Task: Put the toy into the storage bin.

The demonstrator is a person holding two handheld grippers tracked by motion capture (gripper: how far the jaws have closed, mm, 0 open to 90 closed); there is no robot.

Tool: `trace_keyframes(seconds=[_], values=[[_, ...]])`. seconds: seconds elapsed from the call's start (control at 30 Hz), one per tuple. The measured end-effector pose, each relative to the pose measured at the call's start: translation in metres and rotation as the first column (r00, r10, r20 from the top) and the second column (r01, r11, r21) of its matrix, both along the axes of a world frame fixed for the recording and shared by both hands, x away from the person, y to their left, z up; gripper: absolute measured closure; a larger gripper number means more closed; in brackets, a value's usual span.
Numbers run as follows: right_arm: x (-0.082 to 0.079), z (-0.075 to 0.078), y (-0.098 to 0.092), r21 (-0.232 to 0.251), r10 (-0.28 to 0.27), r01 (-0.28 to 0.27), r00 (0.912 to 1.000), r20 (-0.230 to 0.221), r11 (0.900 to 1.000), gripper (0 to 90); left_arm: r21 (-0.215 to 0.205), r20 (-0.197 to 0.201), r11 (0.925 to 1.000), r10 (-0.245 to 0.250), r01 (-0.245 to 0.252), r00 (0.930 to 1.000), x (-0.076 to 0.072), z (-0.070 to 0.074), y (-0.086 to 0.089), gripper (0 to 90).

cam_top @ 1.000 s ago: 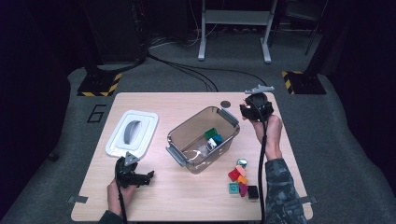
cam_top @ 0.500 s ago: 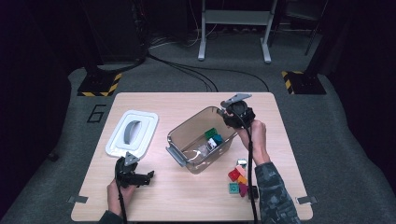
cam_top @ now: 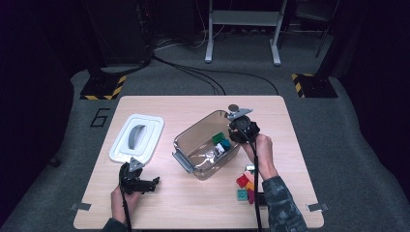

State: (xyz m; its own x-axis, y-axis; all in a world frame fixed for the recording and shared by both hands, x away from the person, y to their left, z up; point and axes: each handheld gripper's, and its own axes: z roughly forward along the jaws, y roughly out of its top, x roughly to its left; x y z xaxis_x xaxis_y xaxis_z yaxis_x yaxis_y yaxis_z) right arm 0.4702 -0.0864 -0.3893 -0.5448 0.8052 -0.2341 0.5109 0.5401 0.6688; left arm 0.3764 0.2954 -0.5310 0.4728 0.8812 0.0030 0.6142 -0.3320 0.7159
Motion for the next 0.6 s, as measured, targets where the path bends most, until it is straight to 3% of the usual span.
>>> trace_keyframes(seconds=[0.13, 0.27, 0.37, 0.6], values=[[0.000, -0.003, 0.003, -0.005, -0.003, 0.003, 0.9999, -0.013, 1.000, 63.3, 0.001, 0.002, 1.0000, 0.002, -0.002, 1.0000, 0.000, 0.000, 0.000, 0.5], [0.003, -0.007, 0.006, -0.052, 0.023, -0.023, 0.9996, -0.015, 0.998, 61.2, 0.000, -0.002, 1.0000, -0.001, 0.001, 1.0000, 0.000, 0.000, 0.000, 0.5], [0.002, -0.011, 0.010, -0.075, 0.011, -0.013, 0.9995, -0.028, 0.997, 55.3, 0.003, 0.003, 1.0000, 0.000, 0.000, 1.0000, 0.000, 0.000, 0.000, 0.5], [-0.005, -0.005, 0.007, -0.027, 0.021, -0.022, 0.9996, -0.020, 0.999, 36.3, 0.003, 0.004, 1.0000, 0.000, 0.000, 1.0000, 0.000, 0.000, 0.000, 0.5]])
